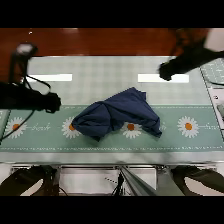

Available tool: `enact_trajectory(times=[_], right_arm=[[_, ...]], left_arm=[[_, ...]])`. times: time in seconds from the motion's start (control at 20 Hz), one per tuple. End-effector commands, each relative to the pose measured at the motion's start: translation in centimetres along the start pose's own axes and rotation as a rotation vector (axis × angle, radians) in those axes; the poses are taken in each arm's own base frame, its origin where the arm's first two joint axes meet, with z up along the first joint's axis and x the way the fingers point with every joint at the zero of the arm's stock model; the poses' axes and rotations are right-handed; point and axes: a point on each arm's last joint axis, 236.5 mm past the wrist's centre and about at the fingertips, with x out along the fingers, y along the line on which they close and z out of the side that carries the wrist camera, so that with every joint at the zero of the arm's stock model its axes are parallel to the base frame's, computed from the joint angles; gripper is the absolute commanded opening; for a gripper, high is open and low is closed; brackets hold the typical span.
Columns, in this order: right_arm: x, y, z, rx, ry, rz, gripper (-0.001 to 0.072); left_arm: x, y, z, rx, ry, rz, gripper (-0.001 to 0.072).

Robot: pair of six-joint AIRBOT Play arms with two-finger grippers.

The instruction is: Fold the shirts.

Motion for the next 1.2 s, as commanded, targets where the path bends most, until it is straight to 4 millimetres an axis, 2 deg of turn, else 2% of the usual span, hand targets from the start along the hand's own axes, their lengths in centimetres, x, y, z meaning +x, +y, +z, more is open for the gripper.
enact_trajectory(times=[0.0, 0.1, 0.2, 0.25, 0.3, 0.55, 0.8, 0.85, 0.9, 0.95, 1.0, 1.15], right_arm=[[-2.8, -9.3, -3.5, 0.326, -0.036, 0.016, 0.0484], [-2.8, -11.8, -4.1, 0.481, -0.108, 0.102, 0.0484], [-1.8, -13.8, -5.3, 0.573, -0.13, 0.122, 0.0484], [-1.0, -14.3, -6.3, 0.596, -0.117, 0.119, 0.0484], [-0.1, -14.3, -7.2, 0.606, -0.095, 0.126, 0.0485], [3.6, -12.2, -10.3, 0.617, 0.001, 0.194, 0.0484], [4.7, -11.3, -11.7, 0.623, 0.045, 0.217, 0.0484], [4.7, -11.2, -11.7, 0.623, 0.047, 0.22, 0.0484], [4.7, -11.2, -11.8, 0.623, 0.051, 0.221, 0.0484], [4.7, -11.1, -11.9, 0.622, 0.056, 0.224, 0.0484], [4.7, -11.0, -12.0, 0.621, 0.062, 0.226, 0.0484], [4.8, -10.7, -12.6, 0.62, 0.086, 0.233, 0.0483]], left_arm=[[5.4, -1.4, -4.6, -0.108, 0.051, -0.11, 0.0395], [7.2, -1.1, -7.9, -0.208, 0.122, -0.156, 0.0425], [9.0, -0.7, -9.8, -0.285, 0.162, -0.195, 0.0533], [9.8, -0.9, -10.3, -0.307, 0.168, -0.226, 0.0635], [10.6, -1.2, -10.7, -0.333, 0.176, -0.259, 0.0685], [13.0, -2.0, -10.4, -0.406, 0.171, -0.336, 0.069], [15.9, -4.0, -7.4, -0.497, 0.128, -0.455, 0.0677], [16.7, -4.4, -7.7, -0.5, 0.153, -0.474, 0.0658], [17.5, -4.7, -8.2, -0.504, 0.186, -0.482, 0.0514], [18.2, -4.9, -9.0, -0.515, 0.23, -0.489, 0.0245], [18.7, -5.1, -9.8, -0.528, 0.272, -0.49, 0.0031], [18.3, -5.9, -11.2, -0.452, 0.328, -0.528, 0.003]])
